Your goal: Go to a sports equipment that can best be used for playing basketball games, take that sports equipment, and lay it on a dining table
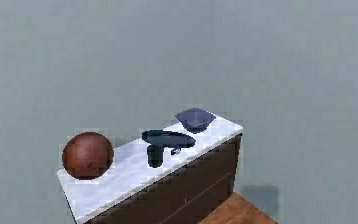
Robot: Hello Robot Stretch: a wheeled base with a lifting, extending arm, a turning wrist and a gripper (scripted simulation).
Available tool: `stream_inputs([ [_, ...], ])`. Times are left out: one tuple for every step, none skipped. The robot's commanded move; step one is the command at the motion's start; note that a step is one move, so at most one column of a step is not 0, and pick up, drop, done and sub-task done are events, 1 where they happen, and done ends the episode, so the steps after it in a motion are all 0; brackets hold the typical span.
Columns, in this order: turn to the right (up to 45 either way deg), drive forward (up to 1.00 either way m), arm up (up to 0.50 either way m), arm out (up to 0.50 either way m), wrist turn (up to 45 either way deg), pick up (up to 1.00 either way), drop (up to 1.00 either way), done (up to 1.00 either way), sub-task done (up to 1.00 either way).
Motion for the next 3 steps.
stream_inputs([
  [0.0,0.2,0.0,0.0,0.0,0.0,0.0,0.0,0.0],
  [-45.0,0.0,0.0,0.0,0.0,0.0,0.0,0.0,0.0],
  [-45.0,0.0,0.0,0.0,0.0,0.0,0.0,0.0,0.0],
])
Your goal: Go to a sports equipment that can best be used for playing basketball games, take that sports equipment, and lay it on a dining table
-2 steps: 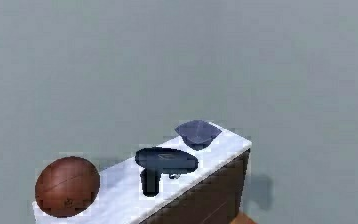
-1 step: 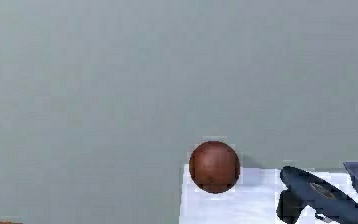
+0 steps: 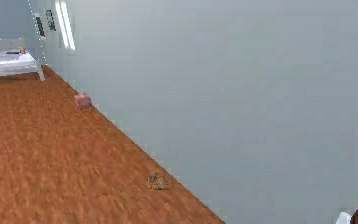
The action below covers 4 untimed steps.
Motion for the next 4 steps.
stream_inputs([
  [-30.0,0.0,0.0,0.0,0.0,0.0,0.0,0.0,0.0],
  [0.0,0.0,0.5,0.0,0.0,0.0,0.0,0.0,0.0],
  [0.0,0.0,0.38,0.0,0.0,0.0,0.0,0.0,0.0],
  [0.0,0.0,0.0,0.38,0.0,0.0,0.0,0.0,0.0],
])
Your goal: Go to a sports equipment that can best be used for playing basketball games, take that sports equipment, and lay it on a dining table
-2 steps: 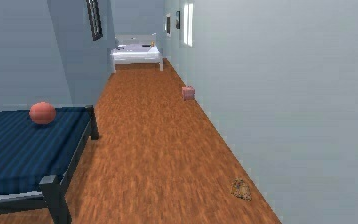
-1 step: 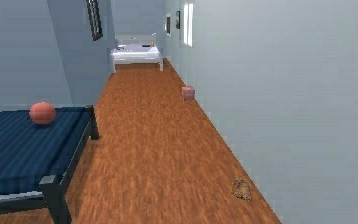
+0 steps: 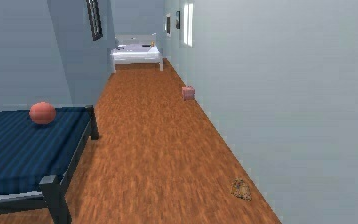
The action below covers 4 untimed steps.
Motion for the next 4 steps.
stream_inputs([
  [0.0,0.0,0.0,0.0,45.0,0.0,0.0,0.0,0.0],
  [0.0,0.0,0.0,0.0,45.0,0.0,0.0,0.0,0.0],
  [0.0,0.0,0.0,0.0,45.0,0.0,0.0,0.0,0.0],
  [0.0,0.0,0.0,0.0,24.0,0.0,0.0,0.0,0.0],
])
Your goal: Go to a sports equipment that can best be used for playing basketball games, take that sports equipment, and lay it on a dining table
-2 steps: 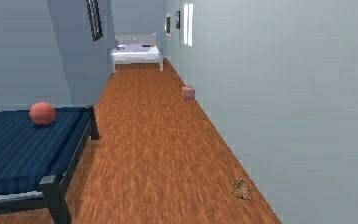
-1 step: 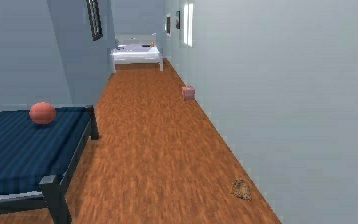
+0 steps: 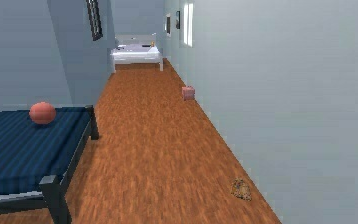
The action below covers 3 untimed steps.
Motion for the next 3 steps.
stream_inputs([
  [0.0,0.0,-0.28,0.0,0.0,0.0,0.0,0.0,0.0],
  [0.0,0.0,0.0,0.0,0.0,1.0,0.0,0.0,0.0],
  [0.0,0.0,0.1,0.0,0.0,0.0,0.0,0.0,0.0],
])
